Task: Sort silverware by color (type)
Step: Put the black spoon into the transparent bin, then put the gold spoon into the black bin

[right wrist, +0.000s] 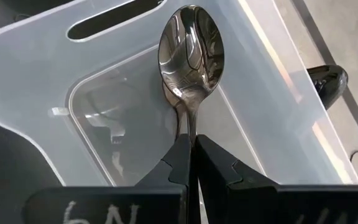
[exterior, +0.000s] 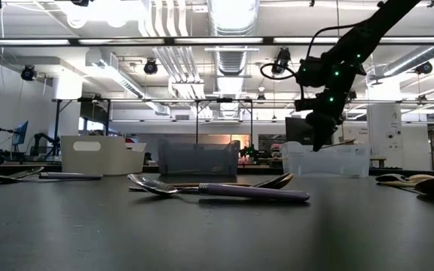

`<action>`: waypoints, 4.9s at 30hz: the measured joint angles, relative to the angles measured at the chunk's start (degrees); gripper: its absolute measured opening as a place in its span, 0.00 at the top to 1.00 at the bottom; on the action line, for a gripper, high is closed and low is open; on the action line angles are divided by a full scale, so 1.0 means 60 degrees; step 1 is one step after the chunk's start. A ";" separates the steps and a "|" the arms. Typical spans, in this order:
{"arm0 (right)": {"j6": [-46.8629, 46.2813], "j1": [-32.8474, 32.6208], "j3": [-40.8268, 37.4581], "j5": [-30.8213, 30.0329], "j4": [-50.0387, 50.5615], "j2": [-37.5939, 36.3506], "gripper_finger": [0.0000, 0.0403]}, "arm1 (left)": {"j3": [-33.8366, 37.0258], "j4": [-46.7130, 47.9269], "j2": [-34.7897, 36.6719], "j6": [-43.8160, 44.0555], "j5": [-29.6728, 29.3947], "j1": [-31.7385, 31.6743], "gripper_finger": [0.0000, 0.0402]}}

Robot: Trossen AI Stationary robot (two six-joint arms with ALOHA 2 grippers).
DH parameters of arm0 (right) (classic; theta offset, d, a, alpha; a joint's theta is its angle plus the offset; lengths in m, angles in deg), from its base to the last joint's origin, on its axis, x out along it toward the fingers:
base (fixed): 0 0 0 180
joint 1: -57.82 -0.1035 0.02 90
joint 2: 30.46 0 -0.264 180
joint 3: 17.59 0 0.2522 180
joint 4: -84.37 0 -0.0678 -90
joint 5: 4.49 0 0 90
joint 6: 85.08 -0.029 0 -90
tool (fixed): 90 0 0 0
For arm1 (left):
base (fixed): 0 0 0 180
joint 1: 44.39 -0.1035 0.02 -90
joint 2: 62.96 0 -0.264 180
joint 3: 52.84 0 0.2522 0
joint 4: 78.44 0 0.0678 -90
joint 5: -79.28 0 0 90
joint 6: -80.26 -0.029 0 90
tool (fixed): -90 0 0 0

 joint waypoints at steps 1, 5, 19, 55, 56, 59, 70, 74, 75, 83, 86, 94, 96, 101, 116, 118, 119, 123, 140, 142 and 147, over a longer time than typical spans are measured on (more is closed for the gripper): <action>0.0001 0.0000 0.0000 0.0000 -0.0039 0.0036 0.98 | 0.0000 0.0000 0.0000 0.0000 0.0000 0.0000 0.79; 0.0004 0.0000 0.0000 -0.0011 -0.0106 0.0170 0.98 | 0.0000 0.0000 0.0000 0.0000 0.0000 0.0000 0.79; 0.0029 0.0000 0.0000 -0.0229 -0.0123 0.0867 0.98 | 0.0000 0.0004 0.0000 0.0000 0.0000 -0.0004 0.79; -0.0044 0.0000 0.0000 -0.0229 -0.0127 0.0943 0.97 | -0.0004 0.0004 0.0000 0.0000 0.0004 -0.0001 0.79; -0.0047 0.0000 0.0000 -0.0229 -0.0127 0.0943 0.96 | -0.0004 0.0003 0.0000 0.0000 0.0004 -0.0002 0.79; -0.0051 0.0000 0.0000 -0.0229 -0.0127 0.0943 0.94 | -0.0004 0.0003 0.0001 0.0000 0.0004 -0.0003 0.79; -0.0120 0.0000 0.0000 -0.0230 -0.0127 0.0943 0.92 | -0.0004 0.0004 0.0000 0.0000 0.0004 -0.0003 0.79; -0.0138 0.0000 0.0000 -0.0230 -0.0127 0.0943 0.92 | -0.0004 0.0001 0.0000 0.0003 0.0004 -0.0003 0.79; -0.0135 0.0000 0.0000 -0.0233 -0.0127 0.0943 0.92 | -0.0004 0.0001 0.0000 0.0000 0.0004 0.0000 0.79; -0.0573 -0.0066 0.0237 -0.0235 0.0096 0.0566 0.92 | -0.0004 -0.0029 -0.0040 0.0000 0.0004 0.0000 0.79; -0.0770 -0.0200 0.0408 -0.0239 0.0203 0.0200 0.92 | -0.0004 -0.0162 -0.0166 0.0011 0.0004 0.0000 0.79; -0.1487 -0.1313 0.0532 -0.0233 -0.0014 -0.1091 0.92 | -0.0007 -0.0677 -0.0888 0.0146 0.0007 0.0000 0.79; -0.1719 -0.1716 0.0525 -0.0240 -0.0208 -0.1347 0.92 | -0.0007 -0.0802 -0.1073 0.0214 0.0007 -0.0004 0.79; -0.2205 -0.2866 0.0521 -0.0237 -0.0539 -0.1708 0.92 | -0.0007 -0.1263 -0.1515 0.0354 0.0007 -0.0002 0.79; -0.5501 -0.5586 0.0576 -0.0229 -0.0568 -0.1722 0.92 | -0.0040 -0.1362 -0.1829 0.1013 0.0007 -0.0004 0.79; -0.5944 -0.5808 0.0576 -0.0230 -0.0528 -0.1707 0.92 | -0.0040 -0.1370 -0.1818 0.1016 0.0007 -0.0004 0.79; -0.6160 -0.5909 0.0576 -0.0229 -0.0518 -0.1692 0.92 | -0.0040 -0.1366 -0.1818 0.1020 0.0007 -0.0004 0.79; -0.7066 -0.6326 0.0576 -0.0209 -0.0447 -0.1612 0.92 | -0.0040 -0.1364 -0.1862 0.1053 0.0007 0.0000 0.79; -1.1144 -0.6677 0.0583 0.1869 0.2873 -0.0674 0.92 | -0.0040 -0.1356 -0.1971 0.1053 0.0004 -0.0001 0.79; -1.1238 -0.6677 0.0583 0.1877 0.3744 -0.0561 0.92 | -0.0040 -0.1364 -0.1972 0.1053 0.0004 -0.0004 0.79; -1.1461 -0.6670 0.0582 0.1570 0.5846 -0.0456 0.92 | -0.0040 -0.1357 -0.1972 0.0994 -0.0016 -0.0003 0.79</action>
